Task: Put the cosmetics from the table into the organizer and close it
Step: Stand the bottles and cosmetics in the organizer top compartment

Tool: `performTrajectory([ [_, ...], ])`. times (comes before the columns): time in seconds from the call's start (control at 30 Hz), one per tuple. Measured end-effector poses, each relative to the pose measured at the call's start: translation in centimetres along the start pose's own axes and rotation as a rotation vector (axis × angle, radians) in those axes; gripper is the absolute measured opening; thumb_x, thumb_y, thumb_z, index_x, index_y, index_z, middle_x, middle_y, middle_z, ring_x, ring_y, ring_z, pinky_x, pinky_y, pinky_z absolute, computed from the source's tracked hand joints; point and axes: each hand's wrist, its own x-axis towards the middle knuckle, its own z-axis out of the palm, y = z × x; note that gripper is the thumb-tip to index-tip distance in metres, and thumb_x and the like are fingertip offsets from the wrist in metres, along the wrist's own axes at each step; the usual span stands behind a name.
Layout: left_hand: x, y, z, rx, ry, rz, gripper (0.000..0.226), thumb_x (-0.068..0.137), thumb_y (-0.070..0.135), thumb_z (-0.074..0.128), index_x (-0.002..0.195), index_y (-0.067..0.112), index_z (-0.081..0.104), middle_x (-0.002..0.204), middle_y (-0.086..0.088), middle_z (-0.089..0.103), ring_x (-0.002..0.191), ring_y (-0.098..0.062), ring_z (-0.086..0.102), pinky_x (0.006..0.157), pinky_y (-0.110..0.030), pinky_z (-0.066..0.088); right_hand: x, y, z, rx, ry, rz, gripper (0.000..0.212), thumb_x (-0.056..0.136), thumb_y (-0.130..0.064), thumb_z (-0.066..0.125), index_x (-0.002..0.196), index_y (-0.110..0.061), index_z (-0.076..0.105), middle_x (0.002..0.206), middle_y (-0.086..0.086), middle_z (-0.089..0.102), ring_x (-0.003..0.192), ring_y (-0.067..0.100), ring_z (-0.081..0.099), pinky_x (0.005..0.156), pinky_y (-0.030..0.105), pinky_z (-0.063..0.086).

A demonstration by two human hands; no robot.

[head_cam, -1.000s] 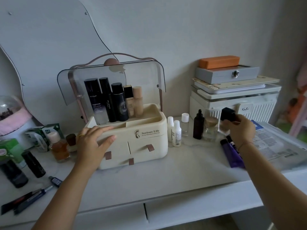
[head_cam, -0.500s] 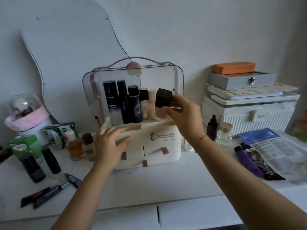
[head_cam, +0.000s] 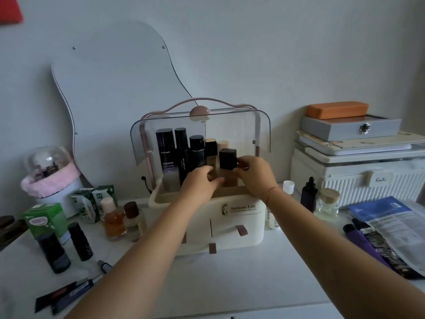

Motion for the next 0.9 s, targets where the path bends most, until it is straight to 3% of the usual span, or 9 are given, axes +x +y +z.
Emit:
performTrajectory([
  [0.07,1.0,0.5,0.8,0.009,-0.011,-0.022,0.040,0.081,0.038,0.068,0.114,0.016,0.063,0.108,-0.005,0.066,0.097,-0.021,0.060,0.084,-0.035,0.049,-1.0,0.5,-0.2,-0.035,0.036,-0.032,0.020,0.088,-0.009,0.057,0.101,0.002,0.066,0.097,0.018,0.070,0.093,0.032,0.064,0.084,0.040,0.053],
  [0.1,1.4,0.7,1.1,0.001,-0.012,-0.034,0.036,0.078,0.040,0.071,0.105,0.016,0.067,0.101,-0.005,0.067,0.092,-0.021,0.061,0.081,-0.035,0.050,-1.5,0.9,-0.3,-0.016,0.077,-0.060,0.018,0.088,-0.010,0.057,0.099,0.000,0.067,0.095,0.015,0.071,0.090,0.029,0.064,0.083,0.039,0.053],
  [0.2,2.5,1.4,2.0,0.031,0.007,-0.074,0.027,0.074,0.037,0.075,0.075,0.012,0.065,0.075,-0.004,0.064,0.071,-0.020,0.061,0.062,-0.031,0.048,-3.3,2.4,-0.5,0.080,0.254,-0.104,0.017,0.089,-0.010,0.057,0.098,-0.012,0.071,0.093,-0.002,0.069,0.084,0.009,0.061,0.078,0.013,0.048],
  [0.27,3.1,1.9,2.5,0.114,0.017,-0.086,0.031,0.076,0.033,0.075,0.063,0.011,0.058,0.063,-0.002,0.057,0.061,-0.019,0.055,0.050,-0.028,0.038,-4.0,3.4,-0.5,0.138,0.318,-0.091,0.019,0.089,-0.007,0.056,0.097,-0.015,0.071,0.092,-0.005,0.065,0.082,0.003,0.058,0.076,0.009,0.046],
  [0.53,5.1,2.6,4.7,0.228,0.098,-0.106,0.023,0.082,0.029,0.069,0.088,0.007,0.066,0.083,-0.007,0.065,0.081,-0.027,0.063,0.061,-0.032,0.041,-4.4,4.8,-0.3,0.259,0.321,-0.041,0.021,0.090,-0.007,0.052,0.093,-0.018,0.070,0.093,-0.006,0.062,0.083,0.000,0.057,0.074,0.006,0.044],
  [0.77,5.5,3.2,5.4,0.352,0.165,-0.126,0.028,0.081,0.042,0.066,0.080,0.015,0.064,0.073,-0.001,0.059,0.067,-0.023,0.055,0.044,-0.026,0.029,-4.3,5.3,0.2,0.344,0.289,0.081,0.022,0.090,-0.012,0.048,0.093,-0.021,0.069,0.097,-0.004,0.066,0.088,0.002,0.059,0.076,0.015,0.047],
  [0.9,5.5,3.1,5.3,0.353,0.157,-0.135,0.032,0.082,0.043,0.066,0.076,0.012,0.061,0.074,-0.004,0.058,0.067,-0.025,0.055,0.049,-0.028,0.036,-4.4,5.1,0.3,0.366,0.288,0.102,0.023,0.090,-0.013,0.047,0.093,-0.021,0.068,0.097,-0.004,0.067,0.090,0.004,0.060,0.080,0.022,0.050],
])
